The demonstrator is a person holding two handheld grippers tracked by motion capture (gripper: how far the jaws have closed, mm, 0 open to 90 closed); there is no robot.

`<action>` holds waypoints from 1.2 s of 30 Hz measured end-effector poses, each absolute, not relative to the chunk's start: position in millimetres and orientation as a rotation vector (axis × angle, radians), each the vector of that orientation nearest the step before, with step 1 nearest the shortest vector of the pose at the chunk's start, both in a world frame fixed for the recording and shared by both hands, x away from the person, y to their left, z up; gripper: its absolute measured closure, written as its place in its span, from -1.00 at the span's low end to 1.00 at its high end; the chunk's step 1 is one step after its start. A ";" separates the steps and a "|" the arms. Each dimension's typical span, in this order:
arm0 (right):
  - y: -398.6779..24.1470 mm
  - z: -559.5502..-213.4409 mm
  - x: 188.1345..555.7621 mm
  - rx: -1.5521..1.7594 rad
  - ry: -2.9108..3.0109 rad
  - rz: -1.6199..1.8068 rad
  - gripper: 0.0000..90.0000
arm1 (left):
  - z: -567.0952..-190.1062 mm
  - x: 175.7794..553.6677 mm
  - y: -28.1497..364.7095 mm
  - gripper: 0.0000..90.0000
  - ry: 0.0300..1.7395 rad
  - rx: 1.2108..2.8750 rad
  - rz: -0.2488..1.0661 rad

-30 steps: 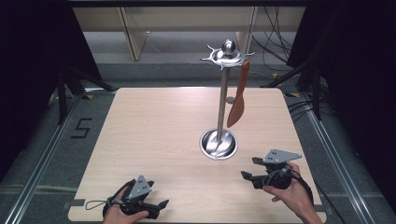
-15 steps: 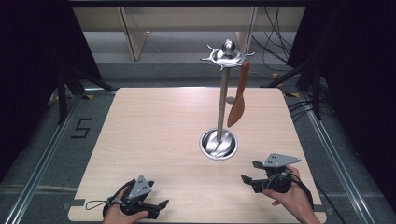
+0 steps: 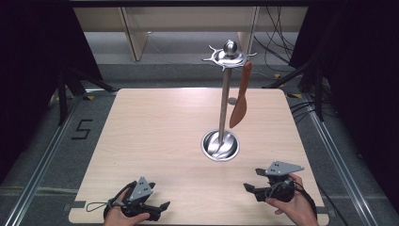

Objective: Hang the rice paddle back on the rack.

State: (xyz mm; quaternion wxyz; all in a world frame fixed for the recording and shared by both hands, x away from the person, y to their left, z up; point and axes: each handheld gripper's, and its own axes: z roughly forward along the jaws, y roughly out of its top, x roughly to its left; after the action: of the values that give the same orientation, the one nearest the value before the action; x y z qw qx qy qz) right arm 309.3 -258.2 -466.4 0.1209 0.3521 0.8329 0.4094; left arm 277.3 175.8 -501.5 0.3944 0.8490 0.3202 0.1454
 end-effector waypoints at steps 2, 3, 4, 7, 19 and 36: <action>-257.4 -467.5 305.8 1.048 2.443 1.189 -0.40 | -501.5 277.3 175.8 -0.65 0.811 2.154 0.369; -257.4 -467.5 305.8 1.048 2.443 1.189 -0.40 | -501.5 277.3 175.8 -0.65 0.811 2.154 0.369; -258.4 -468.8 305.2 1.024 2.449 1.185 -0.40 | -501.7 277.4 176.1 -0.65 0.809 2.154 0.368; -258.2 -469.3 302.6 1.028 2.441 1.174 -0.40 | -501.5 277.3 175.9 -0.65 0.812 2.154 0.370; -258.7 -474.2 292.2 1.013 2.464 1.130 -0.42 | -501.6 277.2 175.9 -0.65 0.811 2.154 0.371; -260.8 -477.3 282.8 1.016 2.487 1.092 -0.44 | -501.5 277.4 175.8 -0.65 0.807 2.157 0.373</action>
State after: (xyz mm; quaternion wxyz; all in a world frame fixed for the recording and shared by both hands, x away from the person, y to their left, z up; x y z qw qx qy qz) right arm 282.8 -260.8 -477.3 0.1206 0.3479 0.8513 0.3739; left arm 277.4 175.8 -501.5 0.3935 0.8500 0.3179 0.1469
